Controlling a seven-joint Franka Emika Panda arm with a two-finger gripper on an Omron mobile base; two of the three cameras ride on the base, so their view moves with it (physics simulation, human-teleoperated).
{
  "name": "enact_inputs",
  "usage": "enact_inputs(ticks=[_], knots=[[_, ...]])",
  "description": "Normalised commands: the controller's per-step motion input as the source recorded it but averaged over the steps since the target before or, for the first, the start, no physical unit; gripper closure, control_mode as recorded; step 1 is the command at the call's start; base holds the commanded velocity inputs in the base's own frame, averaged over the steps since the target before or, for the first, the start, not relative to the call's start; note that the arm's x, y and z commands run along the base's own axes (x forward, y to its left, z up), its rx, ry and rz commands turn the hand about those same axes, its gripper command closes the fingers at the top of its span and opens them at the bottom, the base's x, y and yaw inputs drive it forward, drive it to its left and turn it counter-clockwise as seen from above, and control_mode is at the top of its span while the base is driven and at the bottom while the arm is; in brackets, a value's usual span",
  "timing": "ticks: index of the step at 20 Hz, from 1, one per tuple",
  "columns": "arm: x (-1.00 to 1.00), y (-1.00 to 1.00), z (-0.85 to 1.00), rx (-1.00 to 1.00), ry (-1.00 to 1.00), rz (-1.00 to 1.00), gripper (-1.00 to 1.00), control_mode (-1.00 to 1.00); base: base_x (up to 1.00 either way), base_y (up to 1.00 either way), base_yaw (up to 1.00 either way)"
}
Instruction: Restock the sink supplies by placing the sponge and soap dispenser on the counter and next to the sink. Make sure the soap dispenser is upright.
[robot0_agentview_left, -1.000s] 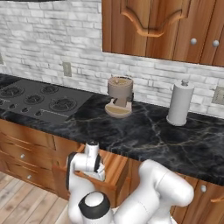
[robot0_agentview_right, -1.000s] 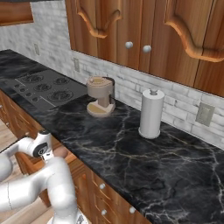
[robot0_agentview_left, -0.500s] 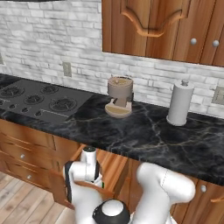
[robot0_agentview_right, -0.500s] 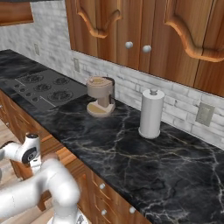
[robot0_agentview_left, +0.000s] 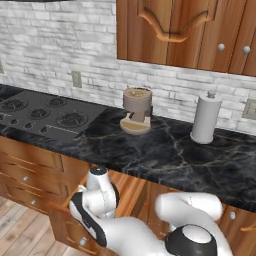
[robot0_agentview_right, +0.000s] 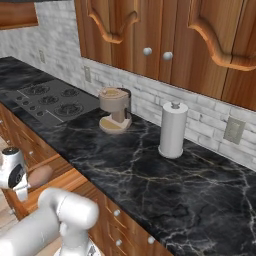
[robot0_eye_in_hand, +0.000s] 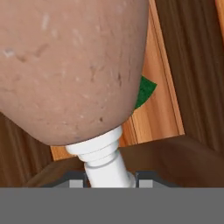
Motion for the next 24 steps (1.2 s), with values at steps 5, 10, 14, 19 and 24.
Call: enact_inputs(ticks=[5,10,14,19,24], knots=[[-0.03,0.35,1.00,0.00,0.00,-0.10,1.00,-1.00,0.00,0.00,0.00],[-0.19,0.27,1.00,0.01,0.00,-0.15,1.00,-1.00,0.00,0.00,0.00],[-0.41,0.07,1.00,0.02,0.00,-0.18,1.00,-1.00,0.00,0.00,0.00],[-0.65,-0.41,0.88,0.18,-0.02,-0.20,1.00,-1.00,0.00,0.00,0.00],[-0.27,-0.87,0.83,0.30,-0.02,-0.16,1.00,-1.00,0.00,0.00,0.00]])
